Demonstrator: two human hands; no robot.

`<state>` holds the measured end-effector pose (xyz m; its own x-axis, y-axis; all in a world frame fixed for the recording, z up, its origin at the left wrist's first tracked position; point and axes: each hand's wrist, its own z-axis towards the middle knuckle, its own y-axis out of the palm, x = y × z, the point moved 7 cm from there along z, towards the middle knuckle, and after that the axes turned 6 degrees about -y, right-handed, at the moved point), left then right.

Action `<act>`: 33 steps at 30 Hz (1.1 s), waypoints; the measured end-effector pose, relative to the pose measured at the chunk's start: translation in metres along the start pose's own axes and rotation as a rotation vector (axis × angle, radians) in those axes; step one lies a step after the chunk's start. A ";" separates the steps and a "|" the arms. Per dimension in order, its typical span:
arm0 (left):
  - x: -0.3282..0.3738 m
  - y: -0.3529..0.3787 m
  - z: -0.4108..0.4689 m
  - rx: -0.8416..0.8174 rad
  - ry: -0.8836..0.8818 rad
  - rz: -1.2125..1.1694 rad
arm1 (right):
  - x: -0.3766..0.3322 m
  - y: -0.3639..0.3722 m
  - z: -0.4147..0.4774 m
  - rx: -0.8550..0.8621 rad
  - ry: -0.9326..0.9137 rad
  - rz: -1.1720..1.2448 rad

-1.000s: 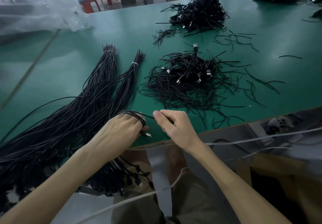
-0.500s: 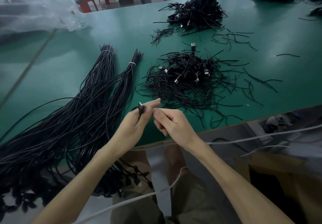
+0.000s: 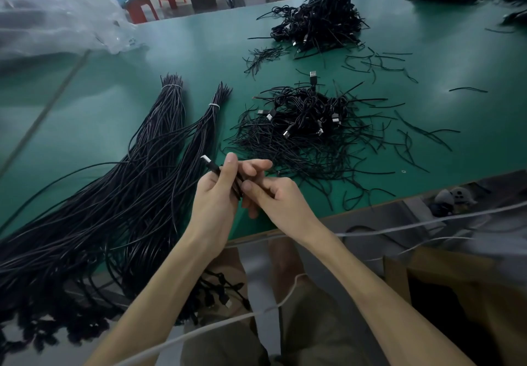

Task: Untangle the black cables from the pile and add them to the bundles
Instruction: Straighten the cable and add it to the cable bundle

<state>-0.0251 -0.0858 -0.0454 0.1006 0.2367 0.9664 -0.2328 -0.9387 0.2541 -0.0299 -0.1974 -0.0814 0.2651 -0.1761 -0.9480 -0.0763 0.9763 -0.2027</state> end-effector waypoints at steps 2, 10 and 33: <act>0.005 0.005 -0.001 0.030 0.045 0.028 | -0.001 -0.002 0.001 0.007 -0.009 0.026; 0.015 0.012 -0.004 0.055 0.098 0.055 | -0.003 0.001 -0.001 -0.017 -0.005 0.077; 0.007 0.004 -0.004 -0.538 -0.066 0.060 | -0.001 -0.004 0.002 -0.048 0.005 0.248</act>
<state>-0.0296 -0.0871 -0.0372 0.1289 0.1544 0.9796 -0.7004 -0.6851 0.2001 -0.0284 -0.2008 -0.0792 0.2277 0.0670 -0.9714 -0.1839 0.9826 0.0247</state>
